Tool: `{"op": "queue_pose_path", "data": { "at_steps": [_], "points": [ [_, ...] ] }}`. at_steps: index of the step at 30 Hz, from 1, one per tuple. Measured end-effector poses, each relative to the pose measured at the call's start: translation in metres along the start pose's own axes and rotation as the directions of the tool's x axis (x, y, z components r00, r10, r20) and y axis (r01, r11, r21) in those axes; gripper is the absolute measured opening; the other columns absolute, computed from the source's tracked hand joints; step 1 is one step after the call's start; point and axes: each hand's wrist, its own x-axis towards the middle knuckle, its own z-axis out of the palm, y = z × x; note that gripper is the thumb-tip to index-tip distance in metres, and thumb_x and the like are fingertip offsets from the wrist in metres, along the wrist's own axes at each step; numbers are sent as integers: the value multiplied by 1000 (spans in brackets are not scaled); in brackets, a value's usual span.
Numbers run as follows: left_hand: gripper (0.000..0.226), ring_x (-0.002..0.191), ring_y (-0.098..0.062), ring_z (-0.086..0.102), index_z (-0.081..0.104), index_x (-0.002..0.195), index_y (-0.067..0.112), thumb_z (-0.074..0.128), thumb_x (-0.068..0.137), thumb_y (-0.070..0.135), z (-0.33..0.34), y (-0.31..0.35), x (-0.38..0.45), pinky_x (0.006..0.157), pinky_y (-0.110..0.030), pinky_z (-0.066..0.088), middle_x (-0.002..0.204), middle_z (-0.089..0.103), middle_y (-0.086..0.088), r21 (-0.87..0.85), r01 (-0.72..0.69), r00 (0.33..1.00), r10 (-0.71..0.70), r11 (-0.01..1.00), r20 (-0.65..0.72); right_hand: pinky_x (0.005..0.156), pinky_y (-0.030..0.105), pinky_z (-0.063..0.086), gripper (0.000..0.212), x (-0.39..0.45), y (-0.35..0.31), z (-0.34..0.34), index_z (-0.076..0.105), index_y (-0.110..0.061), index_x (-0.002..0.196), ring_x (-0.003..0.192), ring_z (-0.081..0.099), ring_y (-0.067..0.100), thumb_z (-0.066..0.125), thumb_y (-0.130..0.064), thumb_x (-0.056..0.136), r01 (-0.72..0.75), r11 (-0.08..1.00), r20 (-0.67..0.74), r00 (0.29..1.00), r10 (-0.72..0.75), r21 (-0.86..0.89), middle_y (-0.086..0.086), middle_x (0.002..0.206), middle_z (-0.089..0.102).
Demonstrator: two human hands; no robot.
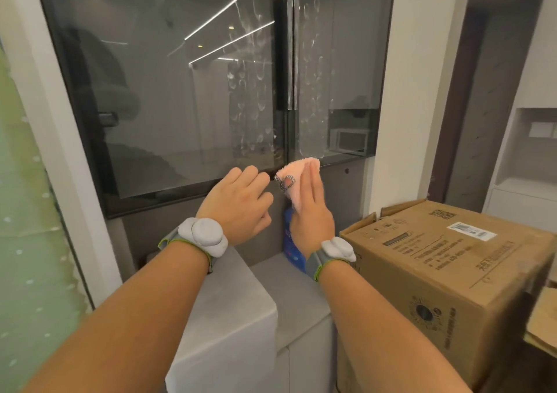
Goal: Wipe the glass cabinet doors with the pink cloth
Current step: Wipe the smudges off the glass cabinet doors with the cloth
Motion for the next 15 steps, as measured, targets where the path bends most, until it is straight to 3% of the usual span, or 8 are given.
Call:
{"op": "queue_pose_path", "data": {
  "at_steps": [2,4,6,8,11,15],
  "points": [
    [18,75,-29,50,55,66,15,52,82,24,3,3,6,64,-40,38,78,50,-7,-6,-52,999,52,999,5,59,36,41,101,6,13,-10,-1,-35,163,82,63,39,53,3,87,-110,992,-60,992,114,67,-18,172,-6],
    [18,73,-29,51,54,65,14,53,80,24,6,2,10,63,-40,39,75,49,-7,-20,-52,999,52,998,3,76,40,51,97,18,27,-19,3,-28,165,115,61,39,55,3,89,-227,963,-73,968,239,143,-14,173,-2],
    [16,70,-28,49,53,65,13,53,79,23,9,4,11,63,-40,38,73,48,-7,-50,-8,1000,8,999,0,100,42,47,93,37,37,-25,5,-22,165,139,45,33,55,4,91,-277,942,-63,954,293,187,-8,174,1],
    [15,69,-28,47,53,67,12,52,78,22,15,7,12,63,-39,34,71,48,-7,-93,34,999,-35,995,-13,114,37,34,88,60,46,-26,5,-18,165,150,30,26,53,3,94,-315,920,-28,944,330,235,-4,174,0],
    [16,67,-27,44,53,67,13,51,79,23,17,8,10,63,-38,32,69,47,-5,-98,48,999,-50,994,-11,113,28,28,88,77,43,-22,3,-20,165,154,26,24,54,-1,96,-348,898,44,936,349,269,-5,174,-1],
    [17,67,-27,43,53,67,14,50,81,24,13,8,10,63,-38,34,68,47,-4,-103,32,999,-34,994,-12,95,34,43,86,58,15,-4,13,-33,163,135,52,35,55,-10,92,-357,881,-20,924,382,311,-12,171,15]
  ]
}}
